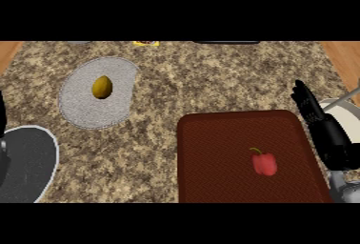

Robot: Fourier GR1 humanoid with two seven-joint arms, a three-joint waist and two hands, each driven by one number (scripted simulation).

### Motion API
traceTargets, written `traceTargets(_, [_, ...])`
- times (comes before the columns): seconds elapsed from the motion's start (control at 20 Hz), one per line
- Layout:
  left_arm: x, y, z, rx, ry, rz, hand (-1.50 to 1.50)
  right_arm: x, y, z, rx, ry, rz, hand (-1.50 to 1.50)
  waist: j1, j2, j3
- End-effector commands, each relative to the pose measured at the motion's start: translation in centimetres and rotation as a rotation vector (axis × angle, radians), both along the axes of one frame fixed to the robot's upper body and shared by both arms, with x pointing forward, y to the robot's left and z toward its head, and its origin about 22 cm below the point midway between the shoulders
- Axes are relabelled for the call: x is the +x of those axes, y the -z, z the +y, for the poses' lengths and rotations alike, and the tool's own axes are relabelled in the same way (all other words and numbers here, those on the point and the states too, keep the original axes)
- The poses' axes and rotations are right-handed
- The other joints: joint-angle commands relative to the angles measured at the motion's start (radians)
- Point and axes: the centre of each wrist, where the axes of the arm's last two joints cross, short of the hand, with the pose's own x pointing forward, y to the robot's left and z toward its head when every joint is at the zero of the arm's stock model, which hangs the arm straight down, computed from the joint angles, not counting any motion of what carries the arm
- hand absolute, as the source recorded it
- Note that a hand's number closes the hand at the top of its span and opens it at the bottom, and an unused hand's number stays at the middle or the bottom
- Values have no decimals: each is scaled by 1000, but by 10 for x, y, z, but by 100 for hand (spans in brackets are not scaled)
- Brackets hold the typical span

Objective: Pick the bell pepper from the tray and place it in the tiered basket

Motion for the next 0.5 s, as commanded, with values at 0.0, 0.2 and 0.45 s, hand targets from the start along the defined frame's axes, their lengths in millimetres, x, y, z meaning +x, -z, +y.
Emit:
traceTargets(0.0, [-1,23,-11,-52,22,64,0,12,-14,-5,99,-87,-78,150,4,7,23])
traceTargets(0.2, [-14,67,-48,-163,133,288,0,23,-46,4,474,-359,-296,150,-4,14,33])
traceTargets(0.45, [-19,95,-79,-246,205,421,0,15,9,-3,771,-431,-89,-150,-5,28,34])
